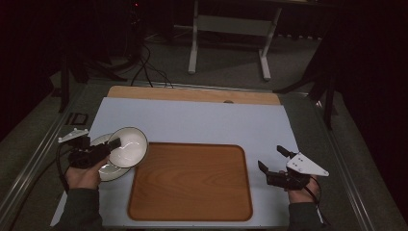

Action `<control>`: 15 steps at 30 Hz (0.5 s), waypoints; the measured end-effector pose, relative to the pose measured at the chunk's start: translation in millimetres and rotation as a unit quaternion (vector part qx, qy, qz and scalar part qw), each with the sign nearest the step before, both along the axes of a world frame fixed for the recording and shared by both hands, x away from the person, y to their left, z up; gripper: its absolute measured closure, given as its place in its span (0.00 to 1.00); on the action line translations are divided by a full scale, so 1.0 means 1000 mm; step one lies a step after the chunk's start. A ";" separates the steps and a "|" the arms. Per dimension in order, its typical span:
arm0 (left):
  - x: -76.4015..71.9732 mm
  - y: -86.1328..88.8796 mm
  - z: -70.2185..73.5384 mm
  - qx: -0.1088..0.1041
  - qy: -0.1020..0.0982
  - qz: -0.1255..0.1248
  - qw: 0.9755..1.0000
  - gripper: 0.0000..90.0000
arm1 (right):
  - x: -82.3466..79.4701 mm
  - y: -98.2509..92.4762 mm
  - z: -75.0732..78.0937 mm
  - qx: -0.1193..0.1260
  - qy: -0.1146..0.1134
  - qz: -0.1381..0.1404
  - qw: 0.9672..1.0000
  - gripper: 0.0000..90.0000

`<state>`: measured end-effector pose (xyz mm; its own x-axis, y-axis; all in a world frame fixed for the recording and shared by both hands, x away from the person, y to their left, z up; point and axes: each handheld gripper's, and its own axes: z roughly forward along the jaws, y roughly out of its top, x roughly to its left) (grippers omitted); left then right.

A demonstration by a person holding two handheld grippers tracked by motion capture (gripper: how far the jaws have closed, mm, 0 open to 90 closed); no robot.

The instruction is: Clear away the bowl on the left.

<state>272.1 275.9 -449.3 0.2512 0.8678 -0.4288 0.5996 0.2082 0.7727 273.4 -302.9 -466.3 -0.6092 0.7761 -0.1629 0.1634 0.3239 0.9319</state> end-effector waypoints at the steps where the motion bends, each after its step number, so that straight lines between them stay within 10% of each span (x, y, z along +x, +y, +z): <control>1: 0.000 -0.001 0.000 0.000 0.001 -0.001 1.000 0.89 | 0.000 0.000 0.000 0.000 0.000 0.000 1.000 0.15; 15: 0.002 -0.021 0.002 0.008 0.003 -0.023 1.000 0.89 | 0.000 0.000 0.000 -0.002 0.000 0.000 1.000 0.15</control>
